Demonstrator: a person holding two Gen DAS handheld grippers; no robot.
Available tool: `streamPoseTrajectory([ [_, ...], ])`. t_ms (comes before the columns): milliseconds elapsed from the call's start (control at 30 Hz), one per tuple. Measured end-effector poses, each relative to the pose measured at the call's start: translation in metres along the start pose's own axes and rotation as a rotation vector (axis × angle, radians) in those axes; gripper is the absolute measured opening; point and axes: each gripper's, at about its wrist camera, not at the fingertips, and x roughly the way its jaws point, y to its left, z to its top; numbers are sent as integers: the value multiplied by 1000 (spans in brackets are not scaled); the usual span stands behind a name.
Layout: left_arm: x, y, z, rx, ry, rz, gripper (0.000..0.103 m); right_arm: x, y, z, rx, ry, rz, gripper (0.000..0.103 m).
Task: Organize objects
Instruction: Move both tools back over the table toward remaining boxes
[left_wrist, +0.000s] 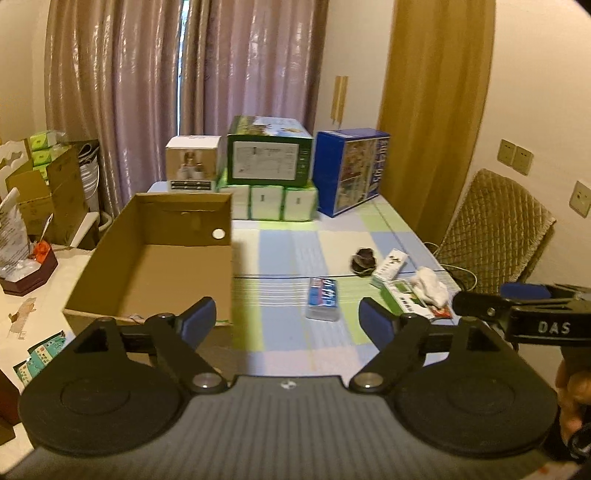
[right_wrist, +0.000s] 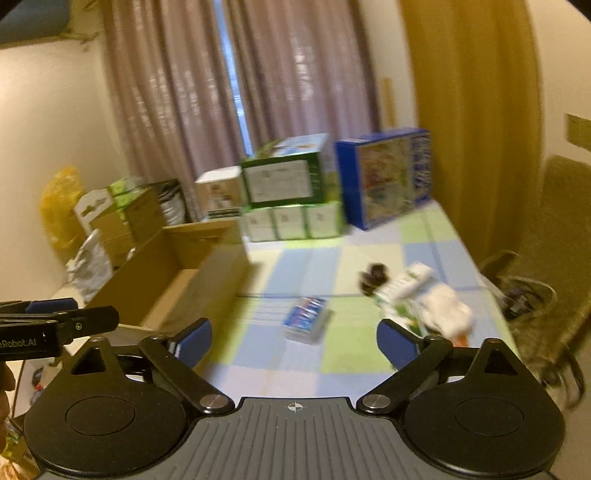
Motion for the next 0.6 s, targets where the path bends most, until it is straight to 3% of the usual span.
streamPoseTrajectory([
  [267, -2, -49, -22, 46, 5, -51, 93, -47, -35, -22, 52, -4, -105, 101],
  [600, 0, -65, -28, 51, 27, -64, 100, -70, -71, -29, 118, -15, -172, 101],
])
